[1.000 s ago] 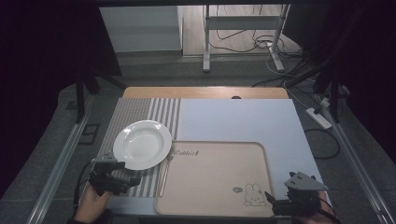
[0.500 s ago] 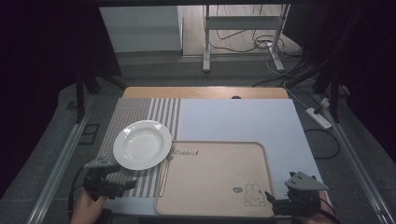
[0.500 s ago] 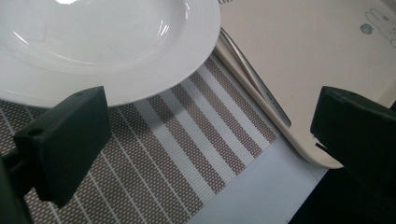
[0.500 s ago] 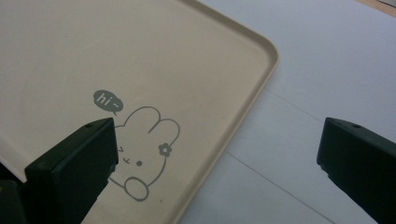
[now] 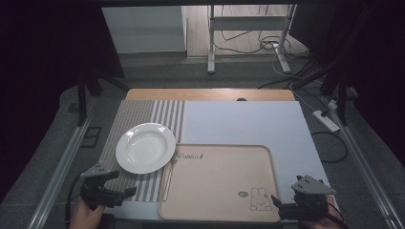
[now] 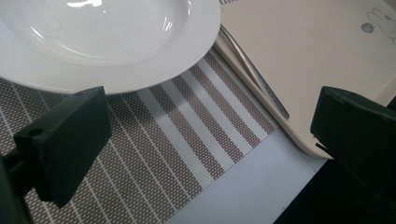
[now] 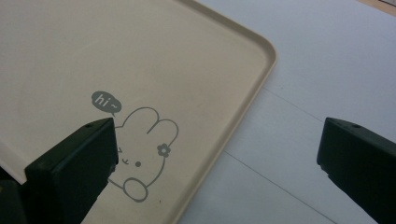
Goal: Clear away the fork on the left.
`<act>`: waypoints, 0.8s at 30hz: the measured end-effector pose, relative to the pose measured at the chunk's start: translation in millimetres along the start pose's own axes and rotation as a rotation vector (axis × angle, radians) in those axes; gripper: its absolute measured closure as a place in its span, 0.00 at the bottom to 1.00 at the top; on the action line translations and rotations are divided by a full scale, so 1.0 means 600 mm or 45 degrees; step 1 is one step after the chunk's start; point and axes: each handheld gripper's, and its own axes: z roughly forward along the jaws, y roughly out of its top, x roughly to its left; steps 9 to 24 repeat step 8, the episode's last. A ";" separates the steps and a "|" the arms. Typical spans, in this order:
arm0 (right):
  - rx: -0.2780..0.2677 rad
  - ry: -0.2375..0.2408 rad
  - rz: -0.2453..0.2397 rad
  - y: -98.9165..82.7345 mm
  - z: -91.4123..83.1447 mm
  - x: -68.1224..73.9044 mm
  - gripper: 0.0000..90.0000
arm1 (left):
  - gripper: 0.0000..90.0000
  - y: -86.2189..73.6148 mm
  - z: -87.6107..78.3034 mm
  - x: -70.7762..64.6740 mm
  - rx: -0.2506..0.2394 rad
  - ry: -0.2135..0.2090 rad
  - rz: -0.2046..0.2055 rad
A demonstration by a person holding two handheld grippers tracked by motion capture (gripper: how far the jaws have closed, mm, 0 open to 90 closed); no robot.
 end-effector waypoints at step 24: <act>0.009 -0.002 -0.013 0.000 0.001 0.001 0.00 | 0.00 -0.003 -0.004 0.001 -0.011 -0.004 -0.014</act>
